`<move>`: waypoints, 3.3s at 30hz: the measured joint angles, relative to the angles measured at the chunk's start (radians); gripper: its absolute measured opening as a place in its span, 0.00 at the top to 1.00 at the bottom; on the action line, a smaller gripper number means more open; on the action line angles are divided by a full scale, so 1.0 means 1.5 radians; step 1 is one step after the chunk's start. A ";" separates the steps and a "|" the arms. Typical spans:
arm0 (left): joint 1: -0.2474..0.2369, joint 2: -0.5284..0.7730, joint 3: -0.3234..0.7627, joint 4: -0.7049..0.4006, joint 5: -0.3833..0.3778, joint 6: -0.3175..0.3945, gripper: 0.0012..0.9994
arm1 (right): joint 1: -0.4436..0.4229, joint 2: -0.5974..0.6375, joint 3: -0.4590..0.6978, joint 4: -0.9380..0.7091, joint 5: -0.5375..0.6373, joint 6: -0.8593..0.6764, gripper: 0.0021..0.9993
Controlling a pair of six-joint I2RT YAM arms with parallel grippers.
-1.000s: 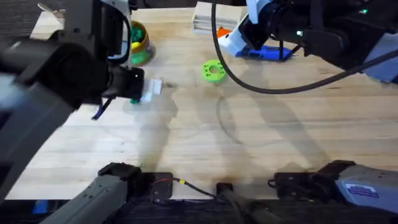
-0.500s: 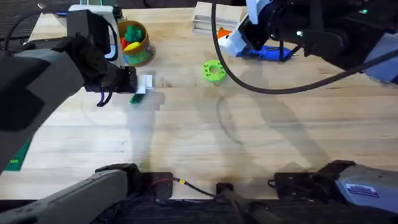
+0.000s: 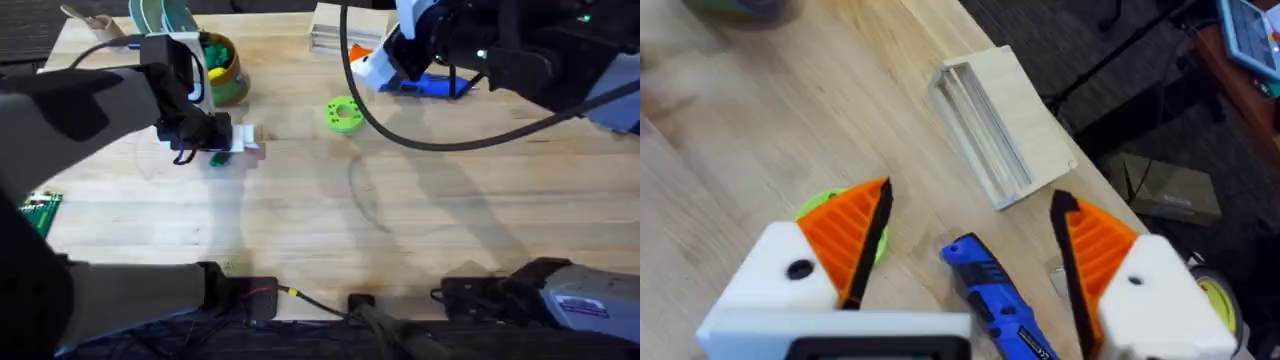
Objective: Pick up the gripper from the table and insert it into the empty holder that is missing its gripper. Then pick up a screw, insert it into the mounting hole, and use the screwdriver to tighten it. Finally, clean up the table by picking up the vegetable and placing it into the bucket.
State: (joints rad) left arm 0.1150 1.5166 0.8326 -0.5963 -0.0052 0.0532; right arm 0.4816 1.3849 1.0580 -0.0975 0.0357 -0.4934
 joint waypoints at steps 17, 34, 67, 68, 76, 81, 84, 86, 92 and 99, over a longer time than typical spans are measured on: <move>0.001 -0.011 0.000 -0.009 0.045 0.020 0.98 | 0.000 0.000 0.000 0.000 0.000 0.000 0.01; 0.001 -0.304 -0.001 0.120 0.035 0.044 0.98 | 0.000 0.000 0.000 0.000 0.000 0.000 0.01; 0.045 -0.054 -0.001 0.470 0.002 -0.026 0.01 | 0.000 0.000 0.000 0.000 0.000 0.000 0.01; 0.045 -0.054 -0.001 0.469 0.001 -0.025 0.01 | 0.000 0.000 0.000 0.000 0.000 0.000 0.01; 0.041 -0.155 -0.002 0.400 0.003 -0.018 0.01 | 0.002 -0.021 0.000 -0.019 0.000 0.014 0.01; -0.007 -0.312 -0.002 0.274 0.037 -0.016 0.00 | 0.003 -0.101 0.000 -0.094 0.000 0.072 0.01; -0.064 -0.395 -0.002 0.186 0.051 0.001 0.06 | 0.004 -0.152 0.000 -0.160 0.000 0.093 0.01; -0.102 -0.441 -0.002 0.136 0.059 0.021 0.19 | 0.004 -0.181 0.000 -0.195 0.000 0.101 0.01; -0.219 -0.575 -0.002 0.010 0.065 0.060 0.98 | 0.004 -0.282 0.000 -0.272 -0.001 0.149 0.01; -0.278 -0.682 -0.002 -0.040 0.067 0.070 0.09 | 0.004 -0.337 0.000 -0.325 -0.002 0.177 0.01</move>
State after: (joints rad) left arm -0.3017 0.4940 0.8303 -0.6559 0.0950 0.1580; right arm 0.4881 0.8799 1.0576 -0.5844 0.0322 -0.2284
